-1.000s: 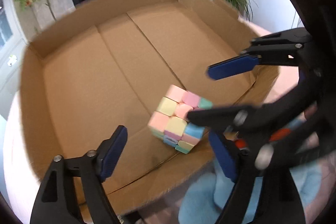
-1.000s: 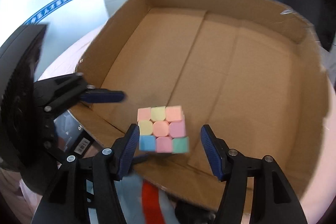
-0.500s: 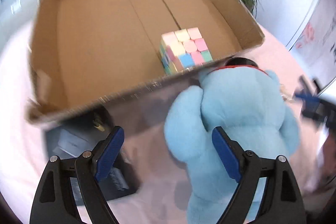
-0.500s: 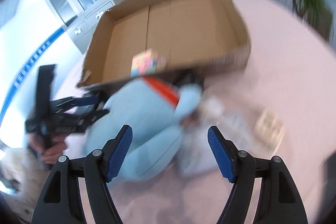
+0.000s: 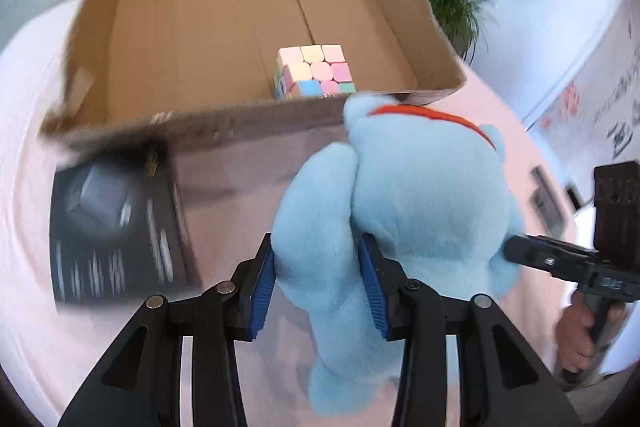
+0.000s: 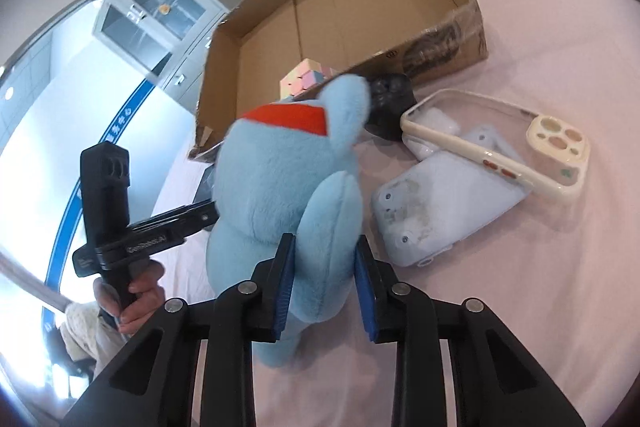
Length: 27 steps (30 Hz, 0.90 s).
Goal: Organize objects
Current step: 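Close the right gripper on the blue plush toy's body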
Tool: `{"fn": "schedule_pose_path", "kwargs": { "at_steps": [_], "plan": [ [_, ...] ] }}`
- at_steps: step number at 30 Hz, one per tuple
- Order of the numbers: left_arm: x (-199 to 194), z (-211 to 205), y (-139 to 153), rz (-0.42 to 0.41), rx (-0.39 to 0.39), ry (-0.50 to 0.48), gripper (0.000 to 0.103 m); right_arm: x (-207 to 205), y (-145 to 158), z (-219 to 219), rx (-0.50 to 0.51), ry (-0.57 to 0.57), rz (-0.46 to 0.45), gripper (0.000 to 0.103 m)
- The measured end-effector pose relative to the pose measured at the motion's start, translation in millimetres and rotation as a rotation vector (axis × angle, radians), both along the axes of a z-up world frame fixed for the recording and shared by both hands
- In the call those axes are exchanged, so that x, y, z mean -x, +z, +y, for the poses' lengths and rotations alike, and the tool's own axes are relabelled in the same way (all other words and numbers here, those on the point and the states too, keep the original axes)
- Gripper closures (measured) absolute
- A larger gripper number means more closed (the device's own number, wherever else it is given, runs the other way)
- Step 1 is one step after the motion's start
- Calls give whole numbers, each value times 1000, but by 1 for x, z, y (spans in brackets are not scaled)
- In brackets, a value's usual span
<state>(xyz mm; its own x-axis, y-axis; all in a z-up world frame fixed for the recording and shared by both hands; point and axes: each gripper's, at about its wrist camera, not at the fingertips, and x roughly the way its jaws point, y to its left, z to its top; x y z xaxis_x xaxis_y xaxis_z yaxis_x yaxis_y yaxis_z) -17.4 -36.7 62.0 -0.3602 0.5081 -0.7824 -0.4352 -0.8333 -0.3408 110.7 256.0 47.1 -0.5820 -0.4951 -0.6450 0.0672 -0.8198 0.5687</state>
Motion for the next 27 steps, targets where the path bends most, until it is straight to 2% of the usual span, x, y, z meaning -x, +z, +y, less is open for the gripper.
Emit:
{"fn": "schedule_pose_path", "kwargs": {
  "at_steps": [2,3,4,5,8,10,11,12,14,18,20,22,23,24,27],
  "plan": [
    [-22,-7,11,-1,-58,-9,65,-8,9,1,-79,-4,26,78],
    [-29,-5,12,11,-54,-2,59,-10,9,2,-113,3,24,77],
    [-36,-5,13,31,-33,13,55,-10,8,2,-132,8,25,77],
    [-41,-3,13,57,7,31,43,-9,4,3,-135,6,21,77],
    [-40,5,4,98,109,67,42,-3,-10,-2,-105,-7,-9,77],
    [-35,5,1,88,113,75,39,0,-12,-7,-105,-24,1,77],
    [-33,3,2,90,112,76,33,0,-10,-8,-114,-36,10,71],
    [-32,0,2,102,115,83,28,1,-8,-8,-124,-54,17,61],
    [-26,-4,8,124,107,87,24,1,-6,-7,-111,-69,11,47],
    [-11,-12,18,129,63,91,20,1,-10,2,-35,-124,5,46],
    [8,-4,13,121,94,94,20,4,-12,0,-29,-150,-9,46],
    [24,6,3,97,121,81,24,7,-15,-4,-26,-165,-27,46],
    [32,11,-3,81,126,69,31,9,-17,-8,-34,-166,-33,46],
    [39,15,-10,54,132,57,42,10,-18,-13,-53,-168,-40,48],
    [47,21,-21,13,125,23,58,10,-17,-20,-93,-173,-27,55]
  ]
}}
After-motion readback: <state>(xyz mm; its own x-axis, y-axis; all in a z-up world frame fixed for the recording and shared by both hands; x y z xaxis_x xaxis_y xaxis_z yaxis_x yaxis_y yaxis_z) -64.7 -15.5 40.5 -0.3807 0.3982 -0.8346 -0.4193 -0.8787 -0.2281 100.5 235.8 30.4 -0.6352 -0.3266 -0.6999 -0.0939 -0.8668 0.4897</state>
